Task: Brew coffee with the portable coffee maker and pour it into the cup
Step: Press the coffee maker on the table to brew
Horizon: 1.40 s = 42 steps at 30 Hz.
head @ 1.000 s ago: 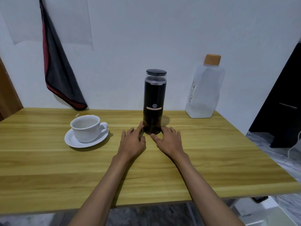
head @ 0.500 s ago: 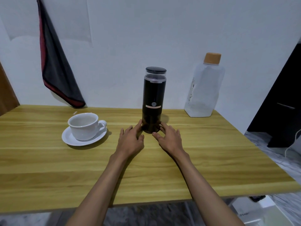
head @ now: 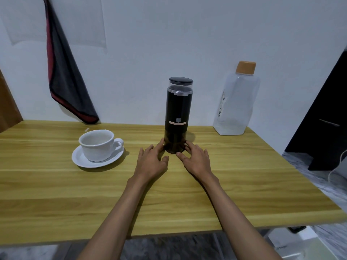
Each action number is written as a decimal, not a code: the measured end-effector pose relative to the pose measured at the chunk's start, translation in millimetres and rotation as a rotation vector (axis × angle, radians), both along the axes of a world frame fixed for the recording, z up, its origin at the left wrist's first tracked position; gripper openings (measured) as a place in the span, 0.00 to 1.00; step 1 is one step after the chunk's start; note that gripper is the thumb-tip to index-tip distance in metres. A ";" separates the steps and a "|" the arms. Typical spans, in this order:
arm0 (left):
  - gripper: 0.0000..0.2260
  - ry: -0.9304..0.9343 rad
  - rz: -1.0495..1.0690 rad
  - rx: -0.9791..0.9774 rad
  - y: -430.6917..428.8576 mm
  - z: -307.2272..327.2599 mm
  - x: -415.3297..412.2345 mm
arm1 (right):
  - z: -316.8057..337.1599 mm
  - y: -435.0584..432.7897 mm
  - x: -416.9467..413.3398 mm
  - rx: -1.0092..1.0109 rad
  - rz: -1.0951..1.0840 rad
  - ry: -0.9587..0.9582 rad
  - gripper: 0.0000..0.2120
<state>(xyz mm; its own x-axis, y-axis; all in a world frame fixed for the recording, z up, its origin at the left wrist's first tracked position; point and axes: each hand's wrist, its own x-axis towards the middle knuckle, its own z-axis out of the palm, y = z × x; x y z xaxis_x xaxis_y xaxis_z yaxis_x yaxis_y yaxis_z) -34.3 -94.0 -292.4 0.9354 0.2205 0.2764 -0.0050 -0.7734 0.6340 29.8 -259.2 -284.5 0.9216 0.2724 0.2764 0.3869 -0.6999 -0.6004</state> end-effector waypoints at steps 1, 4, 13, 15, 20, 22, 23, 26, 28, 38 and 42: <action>0.33 0.000 0.000 0.004 0.1 0.3 0.2 | -0.1 0.1 0.1 -0.001 -0.001 -0.001 0.27; 0.33 -0.003 0.003 0.004 -0.4 0.8 1.2 | 0.0 0.4 0.1 0.000 -0.005 -0.001 0.27; 0.35 0.001 0.021 0.009 -2.1 0.9 0.5 | 0.2 0.5 0.3 0.007 -0.007 0.000 0.28; 0.34 -0.003 0.020 0.009 -2.2 1.1 0.1 | 0.0 0.4 0.1 0.007 -0.007 -0.006 0.28; 0.34 -0.004 0.020 0.005 -2.4 2.0 -0.5 | -0.5 0.0 0.3 0.002 -0.010 -0.018 0.27; 0.34 -0.003 0.020 0.003 -2.3 2.2 -0.3 | -0.8 0.2 0.3 0.003 -0.009 -0.014 0.27; 0.34 -0.004 0.019 0.002 -2.2 2.2 -0.2 | -0.9 0.1 0.5 0.003 -0.009 -0.012 0.27; 0.34 -0.001 0.019 0.002 -1.8 2.2 -0.1 | -0.9 -0.2 0.8 0.006 -0.003 -0.006 0.27; 0.34 -0.001 0.022 0.004 -1.9 2.0 0.2 | -0.7 -0.1 1.0 0.009 -0.001 -0.004 0.27; 0.34 -0.007 0.028 -0.003 -1.2 0.7 1.0 | -0.2 0.6 1.1 -0.001 -0.003 0.002 0.28; 0.34 -0.002 0.030 0.004 -1.5 0.9 0.9 | -0.7 -0.2 0.8 0.003 -0.001 0.005 0.27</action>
<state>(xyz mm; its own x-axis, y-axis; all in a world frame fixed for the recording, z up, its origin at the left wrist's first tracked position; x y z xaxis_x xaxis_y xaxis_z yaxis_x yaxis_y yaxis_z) -33.4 -95.5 -291.6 0.9280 0.2471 0.2788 0.0169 -0.7755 0.6311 30.6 -259.4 -285.2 0.9234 0.2704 0.2724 0.3829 -0.6987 -0.6043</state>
